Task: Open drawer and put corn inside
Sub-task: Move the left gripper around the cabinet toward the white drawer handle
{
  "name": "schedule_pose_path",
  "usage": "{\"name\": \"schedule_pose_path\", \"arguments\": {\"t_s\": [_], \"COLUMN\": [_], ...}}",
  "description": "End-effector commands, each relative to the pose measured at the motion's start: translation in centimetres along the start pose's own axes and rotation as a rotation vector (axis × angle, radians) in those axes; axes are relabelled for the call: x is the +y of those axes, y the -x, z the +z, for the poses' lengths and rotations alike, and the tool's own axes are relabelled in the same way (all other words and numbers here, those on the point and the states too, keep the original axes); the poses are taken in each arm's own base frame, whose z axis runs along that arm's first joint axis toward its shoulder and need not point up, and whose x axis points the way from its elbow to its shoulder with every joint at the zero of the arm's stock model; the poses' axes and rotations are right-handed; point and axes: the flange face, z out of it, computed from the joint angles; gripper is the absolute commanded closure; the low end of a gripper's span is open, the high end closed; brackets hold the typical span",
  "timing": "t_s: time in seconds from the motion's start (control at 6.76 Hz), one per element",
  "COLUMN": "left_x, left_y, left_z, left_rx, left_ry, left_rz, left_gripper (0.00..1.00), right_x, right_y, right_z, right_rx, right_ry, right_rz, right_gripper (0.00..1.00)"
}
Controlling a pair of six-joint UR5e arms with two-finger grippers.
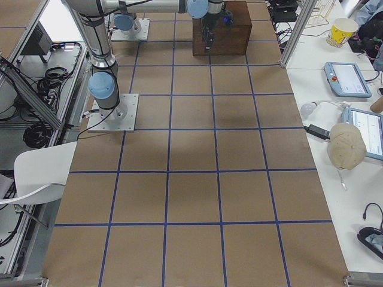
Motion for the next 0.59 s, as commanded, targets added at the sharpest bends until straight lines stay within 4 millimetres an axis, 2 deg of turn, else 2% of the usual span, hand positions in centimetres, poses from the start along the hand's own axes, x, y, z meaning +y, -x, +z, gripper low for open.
{"name": "schedule_pose_path", "arguments": {"t_s": [0.0, 0.15, 0.44], "left_x": [-2.2, -2.8, -4.8], "left_y": [3.5, 5.5, 9.3], "left_z": [-0.4, -0.9, -0.5], "left_rx": [0.007, 0.006, 0.001], "left_ry": [-0.07, -0.079, -0.098], "left_rz": [-0.062, -0.096, -0.116], "left_gripper": [0.0, 0.0, 0.0], "right_x": [0.0, 0.0, 0.0], "right_y": [0.0, 0.0, 0.0], "right_z": [0.0, 0.0, 0.0], "right_rx": [0.0, 0.0, 0.0], "right_ry": [0.0, 0.0, 0.0], "right_rz": [0.0, 0.0, 0.0], "right_gripper": [0.0, 0.0, 0.0]}}
